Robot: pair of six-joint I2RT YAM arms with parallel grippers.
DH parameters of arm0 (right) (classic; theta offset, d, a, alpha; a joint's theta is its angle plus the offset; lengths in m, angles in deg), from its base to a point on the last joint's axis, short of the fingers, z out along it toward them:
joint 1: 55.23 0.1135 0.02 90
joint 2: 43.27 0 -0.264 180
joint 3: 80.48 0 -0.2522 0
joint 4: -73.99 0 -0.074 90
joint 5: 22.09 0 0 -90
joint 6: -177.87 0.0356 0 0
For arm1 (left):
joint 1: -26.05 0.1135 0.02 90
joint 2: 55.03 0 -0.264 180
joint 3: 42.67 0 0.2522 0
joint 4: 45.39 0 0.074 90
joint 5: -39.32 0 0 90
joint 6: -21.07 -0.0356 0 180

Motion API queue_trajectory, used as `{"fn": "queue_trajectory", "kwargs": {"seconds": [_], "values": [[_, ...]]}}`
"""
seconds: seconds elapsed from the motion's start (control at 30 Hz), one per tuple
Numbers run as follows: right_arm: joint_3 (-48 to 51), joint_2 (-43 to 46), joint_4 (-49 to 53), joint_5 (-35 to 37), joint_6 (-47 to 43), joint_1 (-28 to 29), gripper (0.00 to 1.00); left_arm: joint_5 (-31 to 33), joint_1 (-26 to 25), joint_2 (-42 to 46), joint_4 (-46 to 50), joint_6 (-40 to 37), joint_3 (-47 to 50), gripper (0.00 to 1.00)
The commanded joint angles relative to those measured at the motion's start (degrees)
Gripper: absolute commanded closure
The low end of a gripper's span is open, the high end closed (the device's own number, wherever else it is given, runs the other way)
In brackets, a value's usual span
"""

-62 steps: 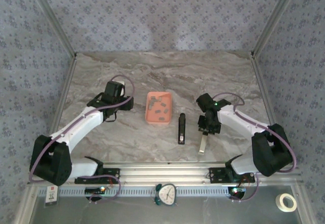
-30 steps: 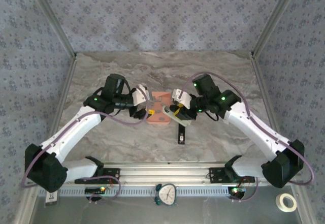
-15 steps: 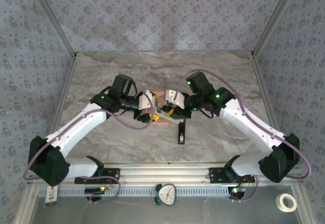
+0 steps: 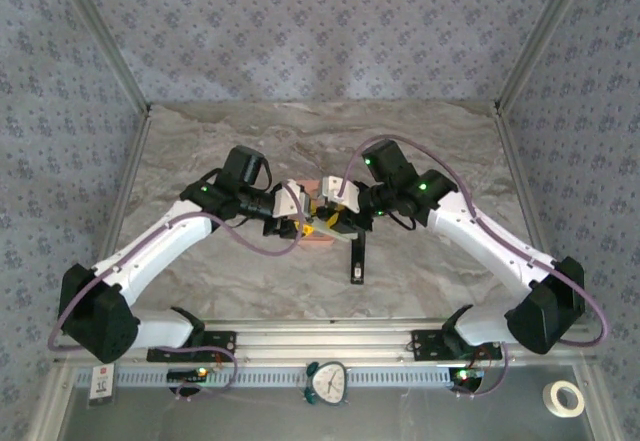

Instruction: Load the staples into the stapler

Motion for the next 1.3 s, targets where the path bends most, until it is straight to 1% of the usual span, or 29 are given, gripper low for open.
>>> {"fn": "queue_trajectory", "kwargs": {"seconds": [0.0, 0.07, 0.1, 0.13, 0.17, 0.2, 0.23, 0.27, 0.37, 0.47, 0.73, 0.93, 1.1, 1.17, 1.27], "values": [[-2.50, 0.87, -2.54, -2.42, -0.92, 0.32, 1.00, -1.20, -0.30, -0.67, 3.43, -2.09, -2.43, 0.66], [-1.88, 1.33, -4.10, -2.00, -0.70, 0.37, 0.98, -0.32, -0.25, -0.63, 3.29, -1.99, -2.64, 0.80], [-1.42, 1.72, -4.49, -1.58, -0.45, 0.31, 0.92, 0.04, -0.28, -0.58, 3.29, -1.98, -2.76, 0.85], [-0.77, 2.23, -5.17, -0.81, -0.10, 0.35, 0.81, 0.49, -0.21, -0.57, 3.34, -1.90, -3.00, 0.91], [0.13, 2.87, -6.15, -0.12, 0.78, 0.40, 0.68, 0.92, -0.25, -0.57, 3.60, -1.90, -3.29, 0.96], [1.06, 3.63, -7.19, 0.42, 1.87, 0.39, 0.56, 1.50, -0.24, -0.56, 3.90, -1.92, -3.45, 1.00], [1.63, 4.46, -8.34, 1.00, 3.08, 0.55, 0.47, 2.12, -0.20, -0.49, 4.19, -1.96, -3.69, 1.00], [4.05, 5.35, -9.61, 1.57, 4.19, 0.60, 0.44, 2.80, -0.21, -0.31, 4.24, -1.91, -3.75, 1.00], [7.13, 7.51, -14.04, 3.17, 9.10, 0.87, 0.40, 4.65, -0.23, 0.19, 4.04, -1.49, -3.67, 1.00], [8.62, 8.00, -15.97, 4.12, 11.92, 1.85, 0.39, 5.70, -0.18, 0.39, 4.01, -1.38, -3.69, 1.00], [7.90, 4.97, -16.90, 5.13, 11.80, 3.78, 0.41, 5.27, -0.22, 0.31, 4.77, -1.47, -3.87, 1.00], [7.69, 3.63, -17.32, 1.86, 10.73, 3.79, 0.44, 5.37, -0.17, 0.36, 5.48, -1.81, -3.86, 1.00], [7.92, 3.26, -16.17, -0.61, 9.22, 3.65, 0.53, 5.24, -0.07, 0.52, 5.77, -1.91, -3.96, 1.00], [7.96, 3.56, -14.00, -1.97, 8.04, 3.33, 0.60, 5.03, 0.22, 0.50, 5.76, -1.81, -3.85, 1.00], [9.53, 4.71, -14.33, -2.55, 8.68, 2.12, 0.69, 4.41, 0.79, 0.49, 5.80, -1.74, -3.85, 1.00]]}}
